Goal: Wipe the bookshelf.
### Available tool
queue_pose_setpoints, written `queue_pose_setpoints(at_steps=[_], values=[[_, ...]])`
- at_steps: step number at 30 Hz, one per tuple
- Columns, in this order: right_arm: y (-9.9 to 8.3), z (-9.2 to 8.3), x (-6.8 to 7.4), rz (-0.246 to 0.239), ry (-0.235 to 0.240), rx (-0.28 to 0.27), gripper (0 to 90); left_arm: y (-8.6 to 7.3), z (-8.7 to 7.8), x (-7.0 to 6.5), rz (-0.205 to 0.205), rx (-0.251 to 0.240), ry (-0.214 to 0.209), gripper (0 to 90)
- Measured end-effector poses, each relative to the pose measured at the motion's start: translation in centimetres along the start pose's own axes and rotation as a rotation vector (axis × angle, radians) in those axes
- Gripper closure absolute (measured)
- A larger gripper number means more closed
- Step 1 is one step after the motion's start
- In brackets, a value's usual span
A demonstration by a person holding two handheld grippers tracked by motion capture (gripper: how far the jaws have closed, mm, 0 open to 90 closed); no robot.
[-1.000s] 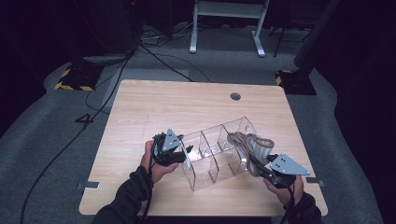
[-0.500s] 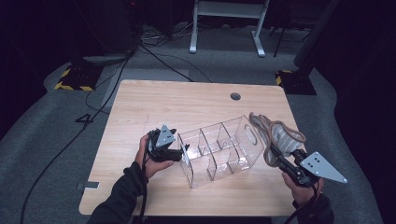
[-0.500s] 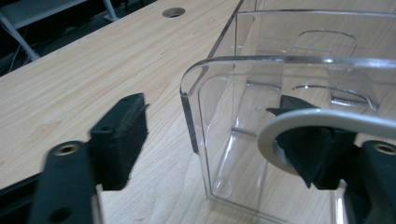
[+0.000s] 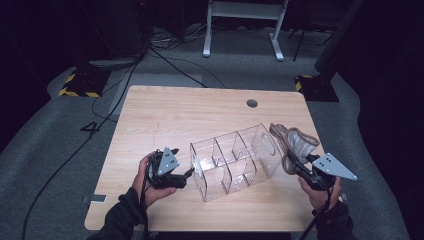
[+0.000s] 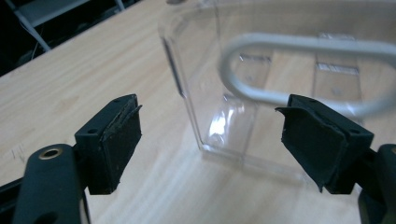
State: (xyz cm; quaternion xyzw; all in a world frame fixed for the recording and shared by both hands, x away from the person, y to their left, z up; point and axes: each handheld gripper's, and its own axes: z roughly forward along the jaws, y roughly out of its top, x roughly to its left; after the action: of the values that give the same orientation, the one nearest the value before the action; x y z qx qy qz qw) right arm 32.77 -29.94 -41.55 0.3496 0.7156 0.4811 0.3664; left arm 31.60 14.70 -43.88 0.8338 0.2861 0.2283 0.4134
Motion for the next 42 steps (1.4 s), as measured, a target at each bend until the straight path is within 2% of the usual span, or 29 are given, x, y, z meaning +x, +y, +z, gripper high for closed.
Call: queue_pose_setpoints(at_steps=[2,3,5,8,11,12,13,15,16,19,20,23,24,25,27,28,29,30,32,33,38,42], values=[[-0.4,0.7,0.1,-0.006,0.022,0.028,68.1,-0.7,-0.2,-1.1,-0.017,0.033,-0.014,20.9],[-0.5,0.9,0.2,-0.013,0.026,0.038,68.2,-0.7,-0.2,-1.1,-0.017,0.033,-0.014,21.7],[-0.7,1.3,0.3,-0.02,0.039,0.052,68.2,-1.3,-0.5,-2.8,0.002,0.066,-0.051,19.5],[-1.2,1.7,0.1,-0.005,0.065,0.074,68.2,-1.5,-0.6,-4.3,-0.008,0.071,-0.097,19.1],[-1.7,2.1,0.0,0.003,0.096,0.099,68.3,-1.5,-0.1,-5.6,0.015,0.078,-0.128,17.6],[-1.7,2.1,0.0,0.003,0.096,0.099,68.3,-1.5,-0.1,-5.6,0.015,0.078,-0.128,17.4],[-2.0,2.4,0.0,0.004,0.115,0.113,68.3,-1.5,0.5,-6.3,0.031,0.08,-0.146,17.0],[-2.1,2.5,0.0,0.006,0.126,0.118,68.3,-1.5,0.8,-6.6,0.037,0.083,-0.152,17.0],[-2.2,2.6,0.1,0.008,0.137,0.124,68.3,-1.5,1.3,-6.9,0.053,0.096,-0.153,17.0],[-2.9,3.1,0.6,0.0,0.167,0.151,68.4,-1.8,2.2,-7.4,0.063,0.121,-0.121,14.7],[-3.0,3.2,0.7,0.0,0.165,0.162,68.5,-2.0,2.6,-7.1,0.051,0.125,-0.098,15.9],[-3.5,3.6,0.9,0.016,0.192,0.189,68.4,-2.2,2.8,-6.5,0.032,0.124,-0.063,17.2],[-3.7,3.7,1.0,0.017,0.195,0.204,68.4,-2.2,2.8,-6.5,0.032,0.124,-0.063,17.1],[-3.9,3.9,1.3,0.01,0.199,0.223,68.4,-2.2,2.8,-6.1,-0.002,0.114,-0.052,16.7],[-4.4,4.3,1.9,-0.01,0.203,0.256,68.5,-2.2,2.8,-5.7,-0.009,0.11,-0.033,16.2],[-4.4,4.3,1.9,-0.01,0.203,0.256,68.5,-2.2,2.8,-5.7,-0.009,0.11,-0.033,16.3],[-4.8,4.7,2.3,-0.015,0.219,0.281,68.6,-2.3,2.8,-5.2,-0.014,0.103,-0.01,16.4],[-4.9,4.9,2.5,-0.013,0.232,0.299,68.6,-2.3,2.8,-5.2,-0.014,0.103,-0.01,16.6],[-5.1,5.2,2.8,-0.028,0.246,0.331,68.5,-2.3,2.9,-4.2,-0.051,0.085,0.004,17.1],[-5.2,5.4,3.0,-0.033,0.25,0.344,68.5,-2.3,2.9,-3.9,-0.057,0.086,0.009,17.3],[-5.2,5.5,3.5,-0.055,0.249,0.355,68.3,-2.3,3.2,-3.0,-0.068,0.085,0.021,20.2],[-4.6,5.0,3.4,-0.047,0.23,0.307,68.5,-2.3,3.1,-2.8,-0.06,0.093,0.022,23.7]])
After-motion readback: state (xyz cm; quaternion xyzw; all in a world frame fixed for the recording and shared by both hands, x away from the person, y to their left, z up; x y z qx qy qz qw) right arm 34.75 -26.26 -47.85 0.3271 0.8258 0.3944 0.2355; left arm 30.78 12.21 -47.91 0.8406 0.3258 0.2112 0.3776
